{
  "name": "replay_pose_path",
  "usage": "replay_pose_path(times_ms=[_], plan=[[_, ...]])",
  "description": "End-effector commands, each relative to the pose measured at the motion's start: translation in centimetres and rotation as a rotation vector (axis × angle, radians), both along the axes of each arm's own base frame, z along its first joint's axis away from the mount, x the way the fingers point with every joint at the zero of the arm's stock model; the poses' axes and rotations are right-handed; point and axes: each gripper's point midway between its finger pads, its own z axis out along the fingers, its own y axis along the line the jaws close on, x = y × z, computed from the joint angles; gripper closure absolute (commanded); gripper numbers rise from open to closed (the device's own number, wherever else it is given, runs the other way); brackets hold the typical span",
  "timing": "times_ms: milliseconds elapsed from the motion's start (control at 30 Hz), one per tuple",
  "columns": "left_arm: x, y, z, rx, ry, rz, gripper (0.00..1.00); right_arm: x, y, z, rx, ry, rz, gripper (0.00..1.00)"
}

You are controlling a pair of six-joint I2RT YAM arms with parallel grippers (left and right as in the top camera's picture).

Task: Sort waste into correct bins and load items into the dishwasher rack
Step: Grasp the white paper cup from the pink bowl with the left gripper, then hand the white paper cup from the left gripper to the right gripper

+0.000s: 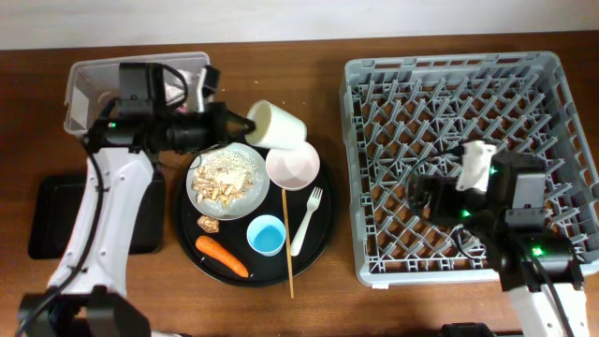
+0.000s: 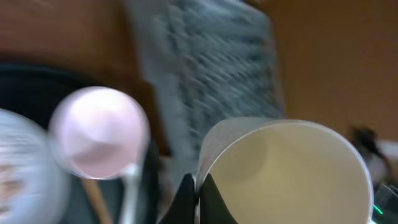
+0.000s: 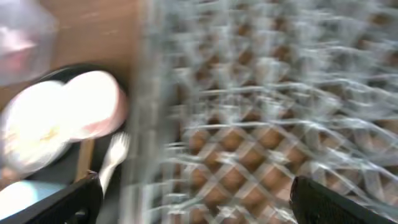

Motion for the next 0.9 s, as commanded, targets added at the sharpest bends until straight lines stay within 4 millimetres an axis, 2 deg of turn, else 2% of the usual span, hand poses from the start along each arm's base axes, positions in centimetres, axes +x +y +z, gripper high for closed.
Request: replay_pose_path(times_ms=[0,33,100,167,300,367,433,533,667,867], plan=[[-4.0,-5.7,2.1,-0.272,-0.047,-0.347,1.00,-1.3,7.1,2.6,0.222,-0.100,0.459,0.01],[-4.9,-7.5,1.0,-0.263,-0.060,-0.420,1.00,-1.6,8.7,3.8,0.311,-0.140,0.569,0.01],[-5.9,-10.2,-0.9,-0.263,-0.014,-0.491,1.00,-2.0,10.4,5.5,0.445,-0.188,0.704,0.01],[-6.6,-11.9,-2.0,-0.264,0.019,-0.535,1.00,-1.8,10.8,5.2,0.492,-0.165,0.729,0.01],[-6.7,-14.3,-1.2,-0.286,0.019,-0.556,1.00,-2.2,11.3,5.2,0.542,-0.169,0.794,0.02],[-6.1,-14.5,-0.8,-0.299,0.023,-0.537,1.00,-2.2,11.3,5.2,0.542,-0.167,0.793,0.01],[-6.3,-14.8,-0.8,-0.302,0.051,-0.532,1.00,-2.2,11.3,5.2,0.541,-0.168,0.793,0.00],[-6.9,-15.5,-0.7,-0.302,0.051,-0.554,1.00,-2.1,11.3,5.2,0.538,-0.174,0.794,0.18],[-6.9,-15.4,-0.8,-0.301,0.055,-0.554,1.00,-2.1,11.2,5.2,0.537,-0.175,0.794,0.22],[-6.9,-15.4,-0.8,-0.298,0.054,-0.551,1.00,-2.0,11.2,5.2,0.534,-0.174,0.791,0.34]])
